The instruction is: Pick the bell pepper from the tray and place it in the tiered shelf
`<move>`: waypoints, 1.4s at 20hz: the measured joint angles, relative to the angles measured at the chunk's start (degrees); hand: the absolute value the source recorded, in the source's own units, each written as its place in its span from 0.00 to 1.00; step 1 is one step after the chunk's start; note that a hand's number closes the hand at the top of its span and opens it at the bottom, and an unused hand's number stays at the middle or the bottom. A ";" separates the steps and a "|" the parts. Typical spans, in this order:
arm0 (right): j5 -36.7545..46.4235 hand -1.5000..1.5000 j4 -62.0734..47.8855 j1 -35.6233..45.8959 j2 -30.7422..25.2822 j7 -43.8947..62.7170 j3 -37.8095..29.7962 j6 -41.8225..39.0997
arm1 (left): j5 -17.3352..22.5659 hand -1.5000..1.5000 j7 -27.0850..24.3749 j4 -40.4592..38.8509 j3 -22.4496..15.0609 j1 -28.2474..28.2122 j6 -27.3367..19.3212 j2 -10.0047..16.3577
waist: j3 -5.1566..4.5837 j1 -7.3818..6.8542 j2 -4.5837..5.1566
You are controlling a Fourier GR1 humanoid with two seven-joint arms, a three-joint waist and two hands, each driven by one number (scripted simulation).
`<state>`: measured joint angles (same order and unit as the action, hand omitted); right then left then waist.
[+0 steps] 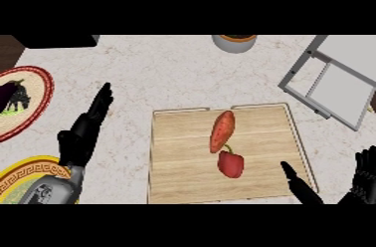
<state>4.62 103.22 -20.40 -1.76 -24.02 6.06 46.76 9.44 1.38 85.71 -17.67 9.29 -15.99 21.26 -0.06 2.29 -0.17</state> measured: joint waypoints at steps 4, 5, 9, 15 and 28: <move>9.92 0.00 4.64 -6.31 -2.38 7.46 7.24 1.16 | -0.28 0.50 -0.97 -1.62 0.07 0.90 1.11 -0.70 | -0.10 -1.18 0.22; 12.71 0.00 5.98 -7.45 -3.27 10.13 8.44 1.16 | -0.15 0.50 -1.17 -2.20 0.30 1.37 1.59 -0.76 | -0.13 -1.38 0.28; 25.05 0.00 11.56 -11.35 -4.57 22.16 12.96 -0.13 | -0.74 0.50 -0.71 -2.84 -0.10 2.37 1.74 -1.78 | -0.22 -2.05 0.47; 41.02 0.00 17.99 -16.30 -6.04 38.79 16.63 -10.01 | -1.19 0.50 -1.70 -3.95 0.00 3.10 2.36 -2.20 | -0.44 -2.80 0.86; 75.14 0.00 26.72 -9.02 0.31 75.29 31.53 -39.83 | -2.07 0.50 -1.33 -3.75 -0.35 3.31 2.96 -3.45 | -0.25 -3.40 0.61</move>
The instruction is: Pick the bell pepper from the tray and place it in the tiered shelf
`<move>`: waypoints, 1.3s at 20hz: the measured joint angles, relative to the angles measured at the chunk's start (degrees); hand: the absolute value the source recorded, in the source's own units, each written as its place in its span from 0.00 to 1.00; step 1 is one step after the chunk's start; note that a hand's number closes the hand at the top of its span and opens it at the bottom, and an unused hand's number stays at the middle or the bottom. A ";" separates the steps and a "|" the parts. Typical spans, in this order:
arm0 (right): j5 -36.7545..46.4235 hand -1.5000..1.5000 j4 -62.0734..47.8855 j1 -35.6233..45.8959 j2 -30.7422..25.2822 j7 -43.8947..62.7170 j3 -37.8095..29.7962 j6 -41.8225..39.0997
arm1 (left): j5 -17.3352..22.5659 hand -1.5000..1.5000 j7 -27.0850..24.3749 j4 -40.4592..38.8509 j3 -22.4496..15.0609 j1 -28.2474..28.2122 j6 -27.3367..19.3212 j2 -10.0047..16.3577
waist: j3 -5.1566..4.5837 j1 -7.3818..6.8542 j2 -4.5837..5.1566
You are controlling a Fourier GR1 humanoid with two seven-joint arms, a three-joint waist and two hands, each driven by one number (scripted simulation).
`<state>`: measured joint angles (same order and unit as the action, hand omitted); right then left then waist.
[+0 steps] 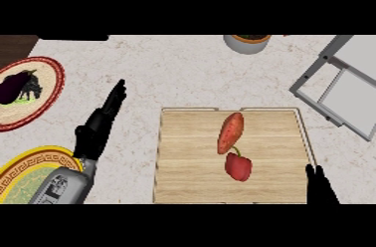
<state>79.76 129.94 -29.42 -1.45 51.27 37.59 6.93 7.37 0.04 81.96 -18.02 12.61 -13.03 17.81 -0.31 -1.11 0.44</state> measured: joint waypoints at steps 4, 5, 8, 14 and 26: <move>4.05 0.00 -2.80 10.19 -0.43 9.77 5.64 -4.30 | -0.23 0.50 1.11 0.13 0.97 0.60 0.11 -0.16 | 0.12 0.18 -0.14; 4.04 0.00 -2.92 11.84 -1.77 10.88 6.49 -4.69 | -0.62 0.50 0.72 -0.35 0.86 0.39 0.03 -0.55 | 0.14 0.27 -0.17; 5.29 0.00 -2.92 14.77 -4.14 13.26 8.20 -5.73 | -0.85 0.50 0.56 -0.14 1.32 -0.41 0.46 -0.53 | 0.18 0.46 -0.29; 4.63 0.00 -3.21 17.75 -6.35 14.97 9.70 -6.82 | -1.14 0.50 0.85 -0.70 2.12 0.26 1.27 -0.82 | 0.22 0.57 -0.30; 2.51 0.00 -8.45 20.36 -3.41 15.99 7.75 -5.99 | -2.31 0.50 -0.50 -0.85 2.45 -1.20 1.55 -2.07 | 0.25 0.45 -0.27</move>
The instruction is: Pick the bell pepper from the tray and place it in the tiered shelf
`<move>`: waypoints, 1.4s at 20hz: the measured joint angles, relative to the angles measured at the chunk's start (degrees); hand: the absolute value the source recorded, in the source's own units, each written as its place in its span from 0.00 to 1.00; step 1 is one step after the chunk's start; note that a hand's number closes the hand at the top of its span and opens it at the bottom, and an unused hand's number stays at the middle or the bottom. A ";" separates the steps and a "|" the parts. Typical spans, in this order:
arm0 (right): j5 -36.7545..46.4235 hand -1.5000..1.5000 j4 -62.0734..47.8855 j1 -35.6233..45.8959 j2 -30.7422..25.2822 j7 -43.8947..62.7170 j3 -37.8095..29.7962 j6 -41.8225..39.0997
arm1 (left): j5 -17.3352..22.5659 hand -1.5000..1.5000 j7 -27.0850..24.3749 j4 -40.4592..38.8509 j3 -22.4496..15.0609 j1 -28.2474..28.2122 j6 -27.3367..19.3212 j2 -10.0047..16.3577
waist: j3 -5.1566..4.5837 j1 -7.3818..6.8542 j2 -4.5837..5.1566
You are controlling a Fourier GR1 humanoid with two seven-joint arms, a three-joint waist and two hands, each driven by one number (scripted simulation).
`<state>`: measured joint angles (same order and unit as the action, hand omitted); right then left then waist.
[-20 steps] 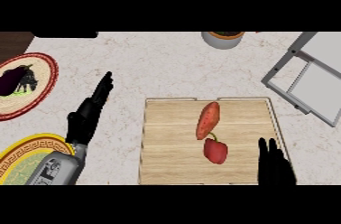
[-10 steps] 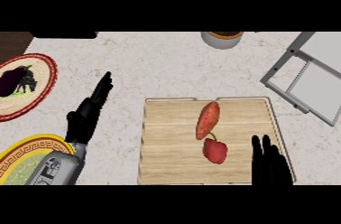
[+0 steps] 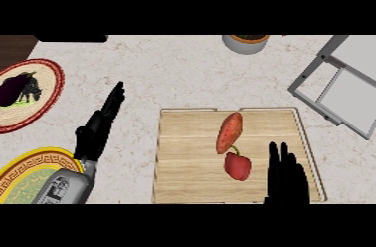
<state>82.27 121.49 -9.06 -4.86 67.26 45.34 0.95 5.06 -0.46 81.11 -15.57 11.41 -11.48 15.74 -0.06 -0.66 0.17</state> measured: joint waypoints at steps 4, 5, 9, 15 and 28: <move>-0.94 0.00 -6.18 3.99 2.59 1.16 -0.95 1.04 | -0.39 0.50 0.11 -0.28 0.40 0.28 0.09 -0.30 | 0.02 0.05 0.01; -1.32 0.00 -6.83 4.66 2.94 1.17 -1.52 1.13 | -0.23 0.50 -0.59 -1.11 0.93 0.40 0.62 -0.08 | 0.02 0.16 0.02; -2.14 0.00 -9.36 6.17 3.69 1.72 -2.38 1.52 | -0.07 0.50 -0.39 0.11 1.39 -0.63 1.50 0.26 | 0.03 0.22 -0.10; -3.68 0.00 -14.89 8.84 4.04 1.72 -4.02 2.66 | -0.84 0.50 -0.19 -0.84 2.04 0.13 1.59 -0.41 | 0.04 0.38 -0.08; -5.41 0.00 -20.93 9.89 4.19 0.87 -6.76 4.81 | -1.91 0.50 0.62 0.24 3.00 -0.60 2.55 -1.43 | 0.06 0.44 -0.16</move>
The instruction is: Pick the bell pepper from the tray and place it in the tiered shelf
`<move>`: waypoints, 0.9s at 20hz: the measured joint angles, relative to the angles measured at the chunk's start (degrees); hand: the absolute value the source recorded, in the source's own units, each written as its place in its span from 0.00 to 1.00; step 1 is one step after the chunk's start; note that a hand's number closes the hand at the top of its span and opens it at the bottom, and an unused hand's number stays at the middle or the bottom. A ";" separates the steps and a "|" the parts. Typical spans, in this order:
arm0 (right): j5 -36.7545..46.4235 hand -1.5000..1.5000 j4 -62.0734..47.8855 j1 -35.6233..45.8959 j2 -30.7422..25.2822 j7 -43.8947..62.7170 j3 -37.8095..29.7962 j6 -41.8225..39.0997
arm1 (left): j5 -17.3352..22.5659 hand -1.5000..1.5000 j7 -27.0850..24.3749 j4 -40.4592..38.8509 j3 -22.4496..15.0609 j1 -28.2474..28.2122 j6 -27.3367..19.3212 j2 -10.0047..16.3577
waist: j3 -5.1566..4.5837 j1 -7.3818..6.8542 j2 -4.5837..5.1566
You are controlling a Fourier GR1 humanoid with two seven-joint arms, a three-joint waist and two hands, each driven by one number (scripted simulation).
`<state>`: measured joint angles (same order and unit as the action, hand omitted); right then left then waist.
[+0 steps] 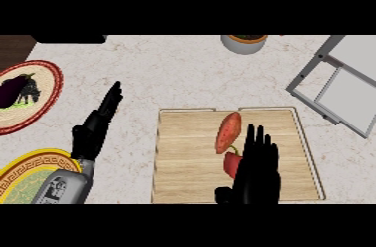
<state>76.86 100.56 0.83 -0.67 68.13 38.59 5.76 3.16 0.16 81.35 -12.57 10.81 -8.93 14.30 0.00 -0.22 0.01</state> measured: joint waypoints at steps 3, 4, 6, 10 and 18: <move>-0.82 0.00 -1.07 -0.25 0.02 -0.45 -0.55 1.01 | -0.45 0.50 0.16 0.18 0.24 0.05 -0.01 -0.33 | 0.01 0.06 0.00; -0.92 0.00 -0.86 -0.43 0.04 -0.80 -1.05 1.19 | -0.27 0.50 0.65 0.32 0.68 0.37 0.46 0.02 | 0.01 0.11 0.00; -1.79 0.00 -1.98 -0.17 0.10 -1.84 -2.59 1.78 | -0.82 0.50 0.87 0.82 0.55 -0.14 0.39 -0.37 | 0.01 0.11 -0.01; -3.48 0.00 -4.69 2.08 0.10 -1.83 -3.14 2.74 | -1.49 0.50 0.15 0.10 0.78 -0.20 0.61 -1.28 | 0.00 0.05 0.02; -4.65 1.00 -7.08 0.74 0.25 -2.70 -1.91 3.91 | -2.13 0.50 0.00 0.67 2.27 -0.75 1.80 -1.65 | -0.13 0.20 -0.27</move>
<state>72.21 93.48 1.57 -0.42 65.43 36.68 9.67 1.02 0.16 82.02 -10.31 10.05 -7.13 12.65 -0.13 -0.02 -0.26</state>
